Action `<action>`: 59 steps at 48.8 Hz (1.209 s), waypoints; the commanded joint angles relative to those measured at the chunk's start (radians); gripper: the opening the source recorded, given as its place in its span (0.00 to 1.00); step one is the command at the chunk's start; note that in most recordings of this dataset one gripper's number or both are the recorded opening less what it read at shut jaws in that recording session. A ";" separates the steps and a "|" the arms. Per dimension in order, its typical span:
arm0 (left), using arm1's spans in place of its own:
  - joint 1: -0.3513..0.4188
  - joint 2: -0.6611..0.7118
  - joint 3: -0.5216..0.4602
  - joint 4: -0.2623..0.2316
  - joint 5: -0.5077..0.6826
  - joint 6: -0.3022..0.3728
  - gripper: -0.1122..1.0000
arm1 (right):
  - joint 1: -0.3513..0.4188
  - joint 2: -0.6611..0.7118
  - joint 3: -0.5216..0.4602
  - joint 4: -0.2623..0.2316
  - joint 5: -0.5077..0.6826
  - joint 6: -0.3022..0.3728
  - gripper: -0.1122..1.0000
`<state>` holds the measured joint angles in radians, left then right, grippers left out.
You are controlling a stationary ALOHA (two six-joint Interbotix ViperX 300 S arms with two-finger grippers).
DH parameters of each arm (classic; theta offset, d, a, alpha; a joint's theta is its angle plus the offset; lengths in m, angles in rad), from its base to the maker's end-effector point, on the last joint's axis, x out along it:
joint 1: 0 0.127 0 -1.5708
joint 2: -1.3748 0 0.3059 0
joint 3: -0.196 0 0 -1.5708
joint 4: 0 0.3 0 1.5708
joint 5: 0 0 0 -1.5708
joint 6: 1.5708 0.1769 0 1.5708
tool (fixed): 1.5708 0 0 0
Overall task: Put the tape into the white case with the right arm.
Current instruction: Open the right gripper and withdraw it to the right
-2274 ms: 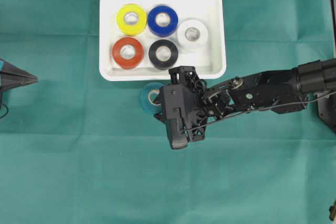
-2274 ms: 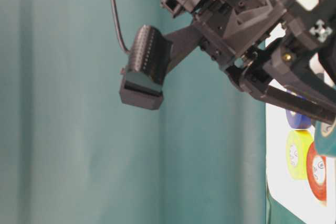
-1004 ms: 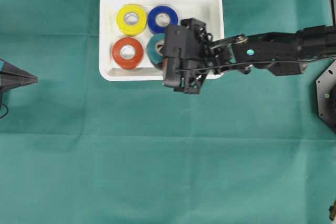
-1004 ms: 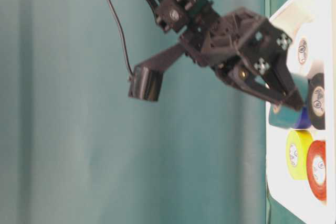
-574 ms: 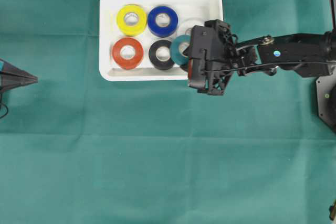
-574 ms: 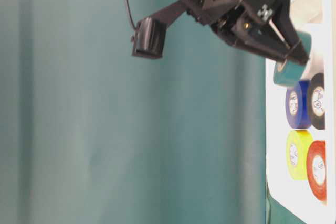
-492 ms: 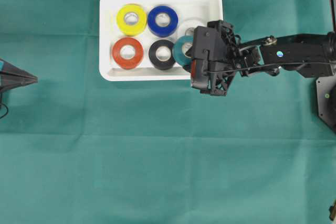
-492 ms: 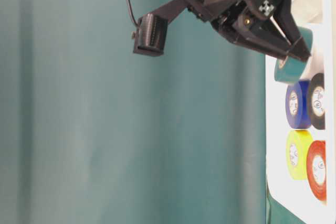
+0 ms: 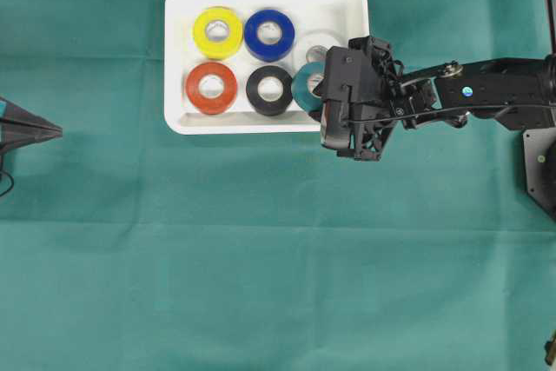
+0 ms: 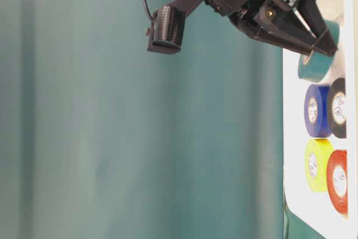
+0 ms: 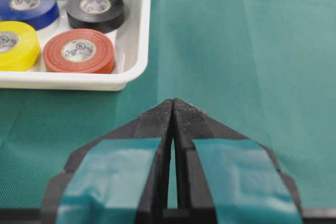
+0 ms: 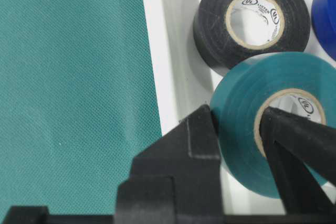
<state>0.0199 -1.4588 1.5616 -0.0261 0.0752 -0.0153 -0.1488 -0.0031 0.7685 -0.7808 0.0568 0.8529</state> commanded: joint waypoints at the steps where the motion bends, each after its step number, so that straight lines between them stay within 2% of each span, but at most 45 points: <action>1: 0.002 0.009 -0.012 0.002 -0.009 0.000 0.11 | 0.002 -0.031 -0.011 0.002 -0.002 0.000 0.21; 5: 0.003 0.009 -0.011 0.000 -0.009 0.000 0.11 | 0.002 -0.031 -0.009 0.000 0.000 -0.003 0.39; 11: 0.003 0.009 -0.012 0.002 -0.009 0.000 0.11 | 0.002 -0.031 -0.008 -0.002 0.002 -0.005 0.74; 13: 0.003 0.009 -0.012 0.000 -0.009 0.000 0.11 | 0.002 -0.029 -0.008 -0.002 0.002 -0.005 0.82; 17: 0.003 0.009 -0.011 0.000 -0.009 0.000 0.11 | 0.002 -0.031 -0.008 -0.002 0.000 -0.005 0.78; 29: 0.003 0.009 -0.011 0.000 -0.009 0.000 0.11 | 0.002 -0.083 0.017 -0.003 0.021 -0.008 0.78; 40: 0.003 0.009 -0.012 0.002 -0.009 0.000 0.11 | 0.002 -0.202 0.109 -0.003 0.063 -0.002 0.78; 59: 0.003 0.009 -0.011 0.002 -0.009 0.000 0.11 | -0.002 -0.396 0.268 0.003 0.066 0.003 0.78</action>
<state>0.0199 -1.4588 1.5616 -0.0261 0.0752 -0.0153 -0.1488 -0.3620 1.0293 -0.7808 0.1227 0.8544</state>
